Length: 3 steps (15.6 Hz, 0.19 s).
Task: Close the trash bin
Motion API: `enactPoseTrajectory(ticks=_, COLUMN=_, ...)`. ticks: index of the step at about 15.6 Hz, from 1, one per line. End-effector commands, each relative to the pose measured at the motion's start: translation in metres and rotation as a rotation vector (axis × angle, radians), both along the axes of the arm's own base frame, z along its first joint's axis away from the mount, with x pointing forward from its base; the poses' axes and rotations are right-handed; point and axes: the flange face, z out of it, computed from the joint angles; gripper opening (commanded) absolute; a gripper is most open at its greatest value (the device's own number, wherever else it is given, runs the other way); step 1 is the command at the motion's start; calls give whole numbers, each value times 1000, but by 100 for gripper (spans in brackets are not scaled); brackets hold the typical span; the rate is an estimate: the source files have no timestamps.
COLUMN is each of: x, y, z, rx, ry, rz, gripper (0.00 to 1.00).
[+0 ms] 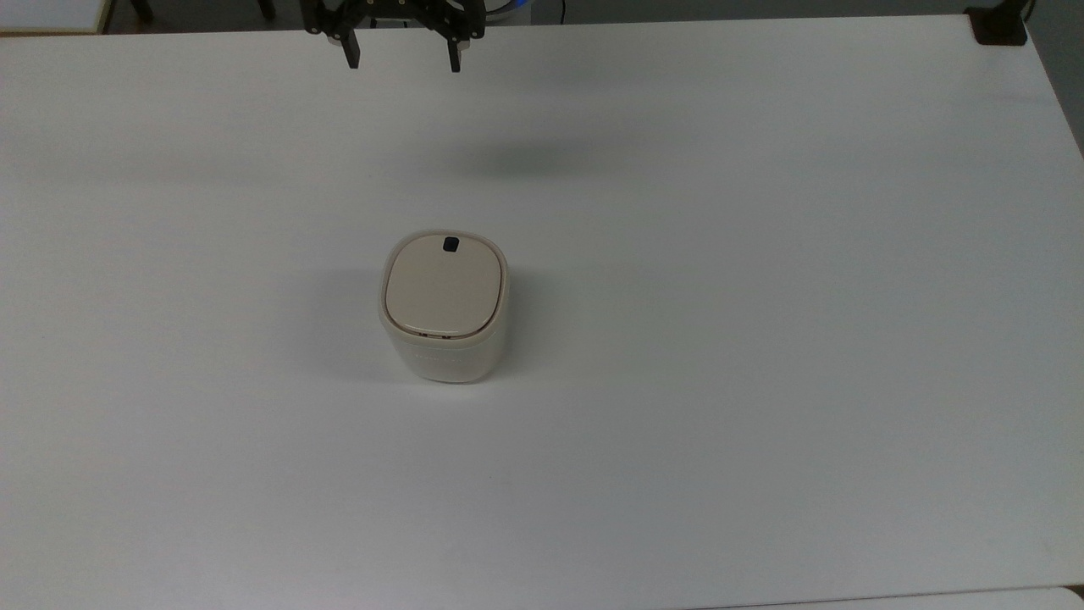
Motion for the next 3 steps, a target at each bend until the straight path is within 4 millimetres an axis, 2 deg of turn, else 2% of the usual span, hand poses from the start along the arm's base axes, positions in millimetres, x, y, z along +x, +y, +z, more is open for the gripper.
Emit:
enactPoseTrajectory(ticks=1, x=-12, y=-1, z=0, rx=-13, ry=19, rz=5, gripper=100)
enactPoseTrajectory(ticks=3, x=-13, y=-3, z=1, rx=-13, ry=21, rz=2, gripper=100)
